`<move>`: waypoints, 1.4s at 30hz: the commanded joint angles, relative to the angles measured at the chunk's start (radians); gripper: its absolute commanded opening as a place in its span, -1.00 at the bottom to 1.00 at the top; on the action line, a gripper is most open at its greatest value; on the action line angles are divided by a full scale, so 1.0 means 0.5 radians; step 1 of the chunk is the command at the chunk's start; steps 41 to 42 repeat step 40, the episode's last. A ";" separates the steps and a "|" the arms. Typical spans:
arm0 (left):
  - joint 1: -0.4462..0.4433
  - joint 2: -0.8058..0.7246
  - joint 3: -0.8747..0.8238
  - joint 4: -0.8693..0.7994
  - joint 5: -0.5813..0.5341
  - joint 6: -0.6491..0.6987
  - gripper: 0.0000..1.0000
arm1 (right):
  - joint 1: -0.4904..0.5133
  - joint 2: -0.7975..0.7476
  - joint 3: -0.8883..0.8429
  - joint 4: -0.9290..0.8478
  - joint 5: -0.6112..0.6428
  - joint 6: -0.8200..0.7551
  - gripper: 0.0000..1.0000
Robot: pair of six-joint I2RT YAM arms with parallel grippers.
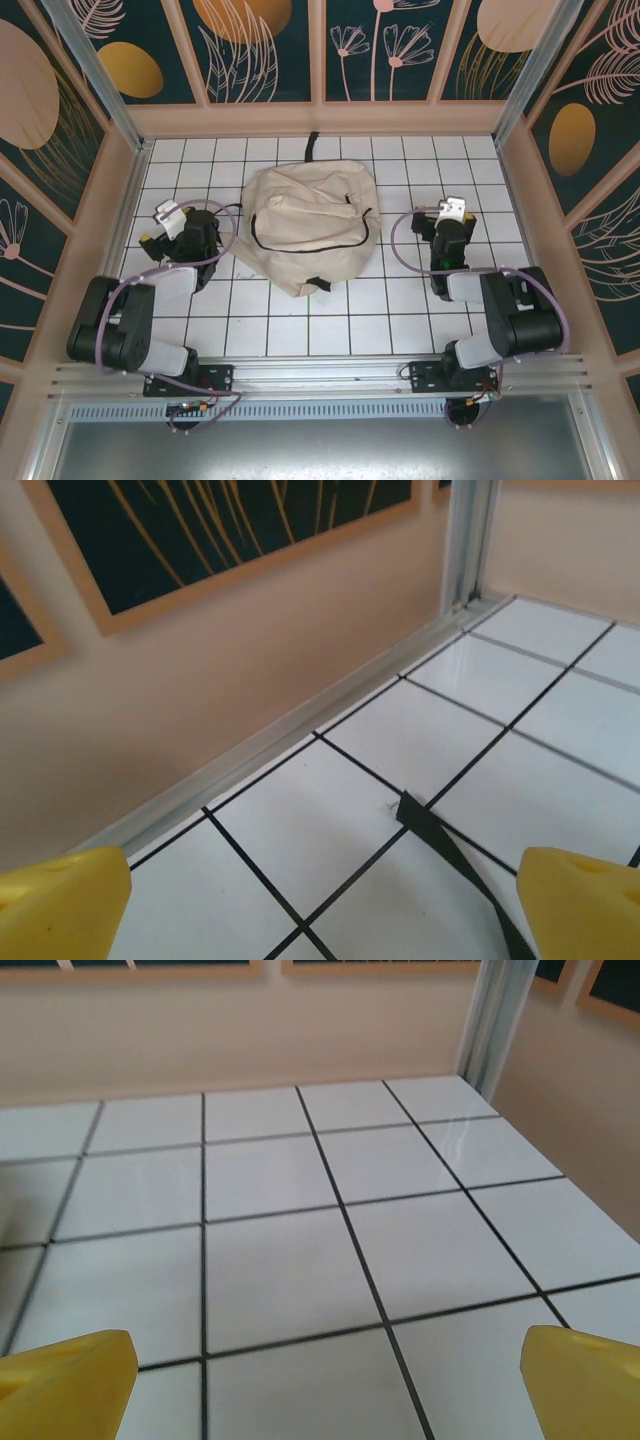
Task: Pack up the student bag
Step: Reset both arms
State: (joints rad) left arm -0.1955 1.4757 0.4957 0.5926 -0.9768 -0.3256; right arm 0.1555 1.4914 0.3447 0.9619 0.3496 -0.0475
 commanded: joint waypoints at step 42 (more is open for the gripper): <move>0.208 0.105 -0.606 1.561 1.150 0.505 0.98 | -0.335 0.096 -0.287 0.691 -0.391 0.207 0.98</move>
